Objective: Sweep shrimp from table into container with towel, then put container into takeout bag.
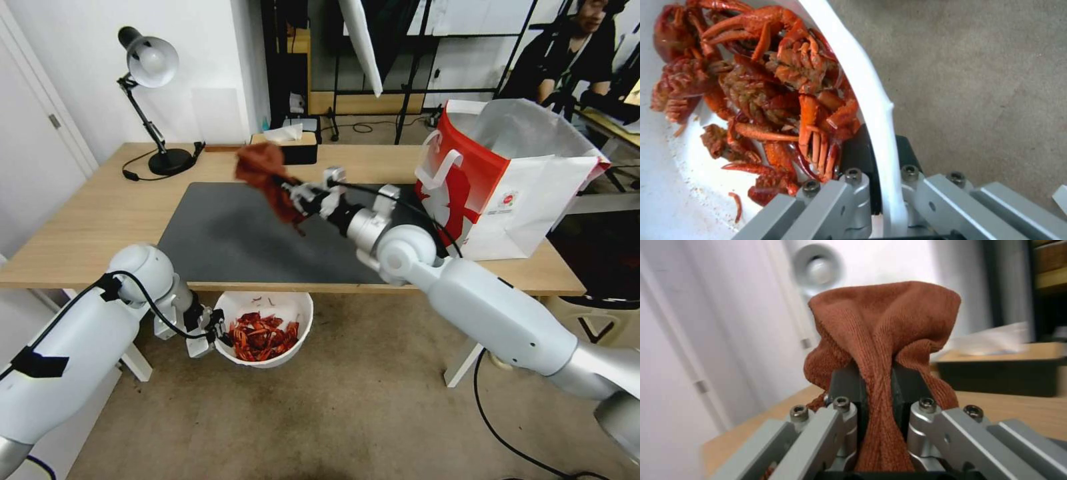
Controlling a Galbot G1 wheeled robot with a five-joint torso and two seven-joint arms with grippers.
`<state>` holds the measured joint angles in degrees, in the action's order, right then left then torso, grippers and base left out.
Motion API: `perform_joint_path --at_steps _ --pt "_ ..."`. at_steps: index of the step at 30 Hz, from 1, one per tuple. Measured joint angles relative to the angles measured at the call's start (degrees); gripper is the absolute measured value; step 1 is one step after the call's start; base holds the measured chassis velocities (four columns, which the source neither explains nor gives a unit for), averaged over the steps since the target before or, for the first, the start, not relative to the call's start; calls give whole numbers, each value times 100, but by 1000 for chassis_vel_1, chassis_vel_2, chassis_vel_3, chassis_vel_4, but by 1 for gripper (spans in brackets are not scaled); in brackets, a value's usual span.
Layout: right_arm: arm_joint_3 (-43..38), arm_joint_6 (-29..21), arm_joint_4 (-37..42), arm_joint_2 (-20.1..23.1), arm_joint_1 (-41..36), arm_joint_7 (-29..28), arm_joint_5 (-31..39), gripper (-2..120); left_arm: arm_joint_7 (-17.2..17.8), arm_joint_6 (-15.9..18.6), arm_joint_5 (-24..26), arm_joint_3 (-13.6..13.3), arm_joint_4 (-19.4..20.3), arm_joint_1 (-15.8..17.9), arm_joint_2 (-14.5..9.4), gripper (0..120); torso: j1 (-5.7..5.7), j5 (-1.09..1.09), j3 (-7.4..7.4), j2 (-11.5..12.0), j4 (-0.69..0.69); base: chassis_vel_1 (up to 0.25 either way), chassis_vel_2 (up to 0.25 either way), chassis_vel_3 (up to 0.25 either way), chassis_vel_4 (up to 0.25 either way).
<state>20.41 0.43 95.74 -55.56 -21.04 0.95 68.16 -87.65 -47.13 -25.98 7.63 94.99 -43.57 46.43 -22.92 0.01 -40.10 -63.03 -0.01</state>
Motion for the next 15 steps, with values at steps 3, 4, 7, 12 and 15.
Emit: perform_joint_path --at_steps 3,4,7,12,15 --pt "-348 -11 94 151 -293 -220 -91 7 0 0 -4 21 101 -75 3 0 0 0 0 0 1 0 0 0 0" --pt "-479 -17 117 210 -416 -279 -128 7 0 0 -4 23 135 -101 3 0 0 0 0 0 1 0 0 0 0" --pt "-819 -34 168 382 -745 -367 -208 7 0 0 -5 23 228 -141 4 0 0 2 0 0 1 0 0 0 0" --pt "-1107 -32 231 647 -1067 -484 -309 7 0 0 3 15 311 -190 8 0 0 1 0 1 0 0 0 0 0" --pt "-1311 -33 282 759 -1290 -602 -378 7 0 0 5 -6 363 -252 10 0 1 -1 0 1 1 0 0 0 0"
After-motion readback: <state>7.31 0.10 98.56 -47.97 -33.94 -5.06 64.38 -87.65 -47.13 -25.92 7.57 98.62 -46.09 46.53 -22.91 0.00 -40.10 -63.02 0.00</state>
